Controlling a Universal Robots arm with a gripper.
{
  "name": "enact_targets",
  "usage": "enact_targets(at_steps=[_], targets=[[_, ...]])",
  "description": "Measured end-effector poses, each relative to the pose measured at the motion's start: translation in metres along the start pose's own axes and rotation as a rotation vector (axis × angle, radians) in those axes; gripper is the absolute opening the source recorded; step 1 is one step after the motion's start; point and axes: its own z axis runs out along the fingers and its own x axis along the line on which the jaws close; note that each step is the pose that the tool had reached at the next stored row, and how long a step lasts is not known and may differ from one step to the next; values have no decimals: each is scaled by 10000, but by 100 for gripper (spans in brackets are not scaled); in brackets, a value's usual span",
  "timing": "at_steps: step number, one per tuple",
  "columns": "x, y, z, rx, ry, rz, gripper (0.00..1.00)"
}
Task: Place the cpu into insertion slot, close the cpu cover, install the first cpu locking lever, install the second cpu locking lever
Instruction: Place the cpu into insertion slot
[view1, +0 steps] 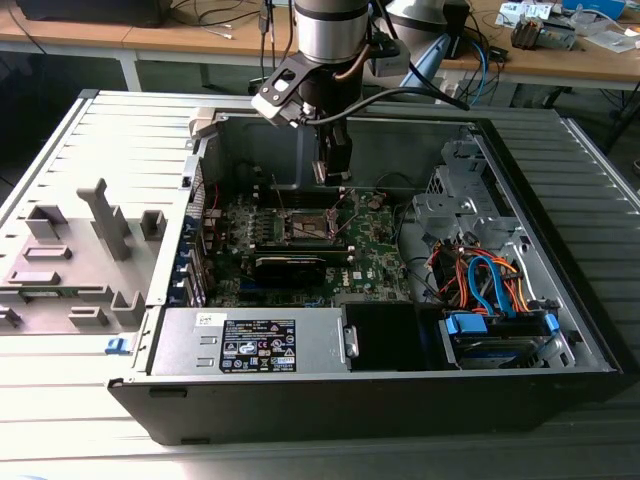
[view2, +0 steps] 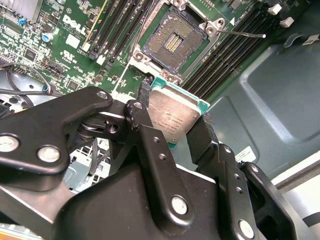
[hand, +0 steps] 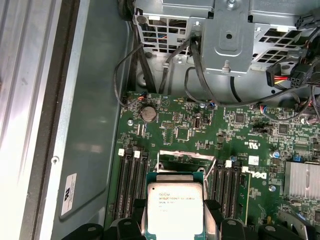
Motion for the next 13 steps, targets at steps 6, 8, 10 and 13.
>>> enact_targets(at_steps=[6, 8, 10, 13], targets=[[0, 0, 2, -1, -5, 62, 54], [0, -1, 4, -2, -11, 125, 54], [0, -1, 6, -3, -15, 175, 54], [0, -1, 7, -3, -17, 195, 54]])
